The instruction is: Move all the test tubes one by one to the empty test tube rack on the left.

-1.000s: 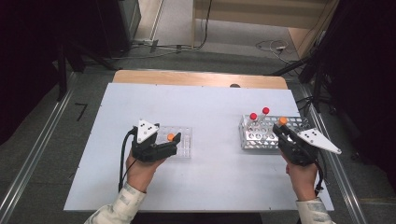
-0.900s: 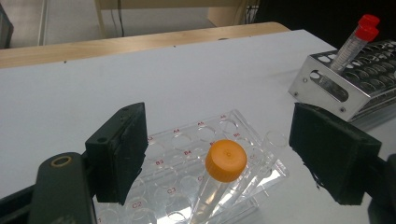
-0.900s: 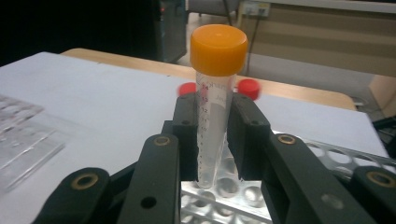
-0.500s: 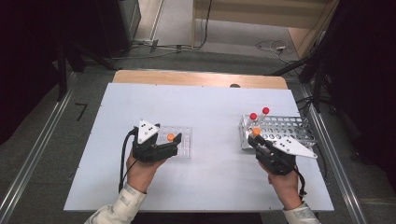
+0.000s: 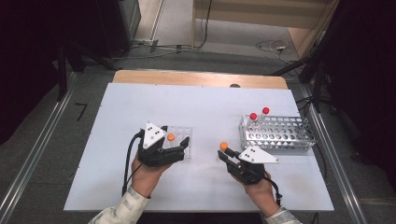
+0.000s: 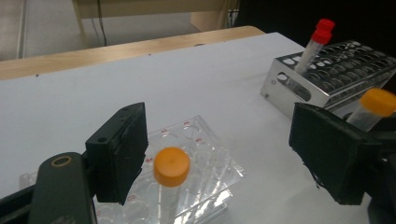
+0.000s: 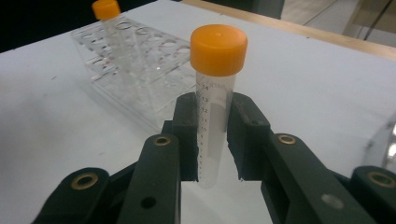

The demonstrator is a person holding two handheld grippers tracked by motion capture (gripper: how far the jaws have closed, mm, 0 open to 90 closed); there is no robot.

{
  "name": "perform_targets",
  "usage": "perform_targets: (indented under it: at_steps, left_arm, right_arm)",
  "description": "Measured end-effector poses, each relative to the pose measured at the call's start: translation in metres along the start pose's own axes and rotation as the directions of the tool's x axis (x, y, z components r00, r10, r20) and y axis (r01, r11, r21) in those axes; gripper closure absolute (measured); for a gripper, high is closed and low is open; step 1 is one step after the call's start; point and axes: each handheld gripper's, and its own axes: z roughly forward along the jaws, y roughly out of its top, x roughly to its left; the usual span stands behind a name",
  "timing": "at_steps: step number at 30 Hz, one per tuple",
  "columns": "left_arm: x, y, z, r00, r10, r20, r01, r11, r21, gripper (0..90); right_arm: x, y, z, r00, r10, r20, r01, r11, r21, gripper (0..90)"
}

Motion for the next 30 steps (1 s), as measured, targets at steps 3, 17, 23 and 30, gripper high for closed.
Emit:
perform_targets:
  at_steps: [3, 17, 23, 30]
  left_arm:
    - [-0.008, 0.000, -0.001, 0.9997, 0.013, 0.023, -0.013, 0.9999, -0.001, 20.0]
    - [-0.046, -0.009, 0.006, 0.9813, 0.089, 0.171, -0.094, 0.9953, 0.024, 34.2]
    - [-0.051, -0.014, 0.009, 0.9707, 0.109, 0.214, -0.120, 0.9920, 0.040, 53.8]
    - [-0.053, -0.016, 0.011, 0.9681, 0.125, 0.217, -0.140, 0.9888, 0.052, 64.9]
  right_arm:
    - [0.008, 0.000, 0.005, 0.9998, -0.009, -0.018, 0.009, 1.000, 0.008, 71.3]
    - [0.034, 0.000, 0.020, 0.9952, -0.037, -0.091, 0.038, 0.999, 0.018, 71.3]
    - [0.040, 0.002, 0.020, 0.9932, -0.043, -0.108, 0.045, 0.999, 0.013, 71.3]
    - [0.042, 0.004, 0.018, 0.9923, -0.044, -0.116, 0.045, 0.999, 0.005, 71.3]
